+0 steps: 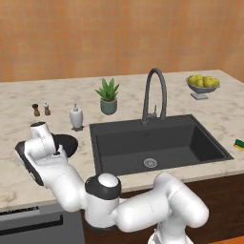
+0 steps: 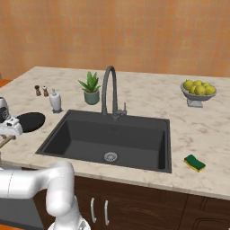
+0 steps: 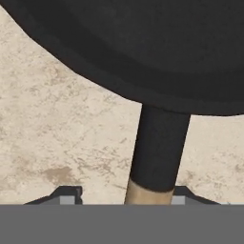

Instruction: Pick the pan and sponge and place them into the sink. Then turn on the water.

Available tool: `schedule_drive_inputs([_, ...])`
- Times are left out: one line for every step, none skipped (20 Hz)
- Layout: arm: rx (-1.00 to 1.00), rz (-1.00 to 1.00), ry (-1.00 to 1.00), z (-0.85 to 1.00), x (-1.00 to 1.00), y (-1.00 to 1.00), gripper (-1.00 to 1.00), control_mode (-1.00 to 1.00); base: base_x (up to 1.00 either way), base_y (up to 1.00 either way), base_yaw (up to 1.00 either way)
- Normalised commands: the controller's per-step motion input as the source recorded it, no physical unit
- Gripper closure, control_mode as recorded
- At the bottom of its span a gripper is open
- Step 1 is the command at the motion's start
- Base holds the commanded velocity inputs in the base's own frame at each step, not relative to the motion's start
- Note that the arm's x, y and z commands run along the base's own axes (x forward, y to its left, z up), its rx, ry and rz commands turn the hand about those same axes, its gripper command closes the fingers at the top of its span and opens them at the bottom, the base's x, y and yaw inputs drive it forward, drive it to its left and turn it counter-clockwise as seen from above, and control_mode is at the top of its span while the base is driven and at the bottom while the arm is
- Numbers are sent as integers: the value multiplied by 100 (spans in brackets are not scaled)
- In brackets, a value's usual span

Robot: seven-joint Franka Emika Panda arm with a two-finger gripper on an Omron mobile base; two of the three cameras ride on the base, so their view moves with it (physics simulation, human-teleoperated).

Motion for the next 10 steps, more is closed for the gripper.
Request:
schedule_drive_inputs([4,-8,0,-100,0,-71,100,-100,0,0,0])
schedule_drive_inputs([5,-11,0,-100,0,-79,100,-100,0,0,0])
schedule_drive_inputs([6,-12,0,-100,0,-86,100,-100,0,0,0])
schedule_drive_inputs([1,-14,0,-100,-1,-77,100,-100,0,0,0])
schedule_drive_inputs([0,-15,-4,-100,-4,-71,100,-100,0,0,0])
schedule_drive_inputs([0,-15,-7,-100,-5,-63,100,-100,0,0,0])
schedule_drive_inputs([0,-13,-10,-87,-3,-57,100,-100,0,0,0])
schedule_drive_inputs([-1,-13,-14,-66,-6,-46,100,-100,0,0,0])
schedule_drive_inputs([-2,-12,-22,-34,-11,-46,100,-100,0,0,0])
schedule_drive_inputs([0,-14,-31,-5,-26,-58,100,-100,0,0,0])
